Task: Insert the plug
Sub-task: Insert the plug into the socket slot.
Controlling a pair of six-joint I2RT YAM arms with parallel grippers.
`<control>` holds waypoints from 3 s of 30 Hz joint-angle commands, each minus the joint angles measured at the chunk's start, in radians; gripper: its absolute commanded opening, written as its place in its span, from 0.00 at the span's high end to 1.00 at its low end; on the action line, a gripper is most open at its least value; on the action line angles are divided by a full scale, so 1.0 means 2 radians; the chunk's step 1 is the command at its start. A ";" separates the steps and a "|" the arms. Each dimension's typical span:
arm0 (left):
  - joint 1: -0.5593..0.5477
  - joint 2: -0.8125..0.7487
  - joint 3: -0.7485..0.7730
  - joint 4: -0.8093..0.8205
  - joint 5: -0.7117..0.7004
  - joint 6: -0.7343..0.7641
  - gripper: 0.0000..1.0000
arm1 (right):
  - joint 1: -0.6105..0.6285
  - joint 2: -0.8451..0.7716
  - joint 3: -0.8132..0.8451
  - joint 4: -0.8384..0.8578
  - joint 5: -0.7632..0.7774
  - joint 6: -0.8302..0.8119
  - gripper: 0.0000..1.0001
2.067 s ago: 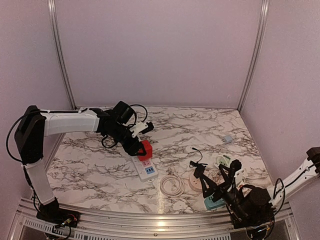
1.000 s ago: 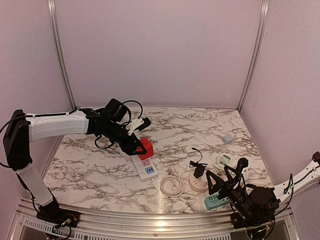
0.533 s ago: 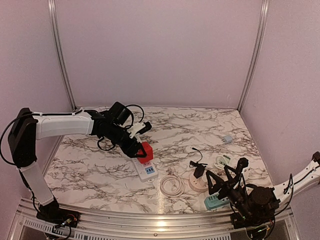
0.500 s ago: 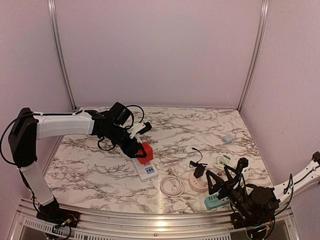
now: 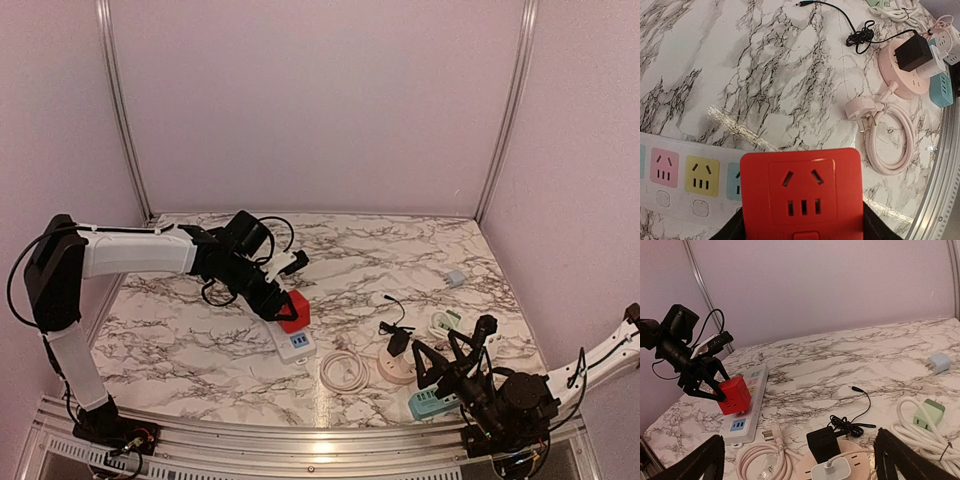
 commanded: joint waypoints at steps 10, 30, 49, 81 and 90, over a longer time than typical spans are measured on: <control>-0.012 0.012 -0.015 0.013 -0.033 -0.017 1.00 | 0.003 0.008 -0.051 0.018 0.000 -0.004 0.01; -0.063 0.027 -0.144 0.125 -0.106 -0.064 1.00 | 0.002 0.017 -0.049 0.020 0.002 -0.003 0.01; -0.061 0.102 0.032 -0.083 -0.115 -0.055 1.00 | 0.003 0.023 -0.047 0.020 -0.001 -0.001 0.02; -0.099 0.201 0.036 -0.111 -0.123 -0.050 1.00 | 0.003 0.014 -0.051 0.016 -0.002 0.004 0.01; -0.105 0.127 0.012 -0.119 -0.131 -0.051 1.00 | 0.002 0.019 -0.055 0.027 -0.002 0.001 0.01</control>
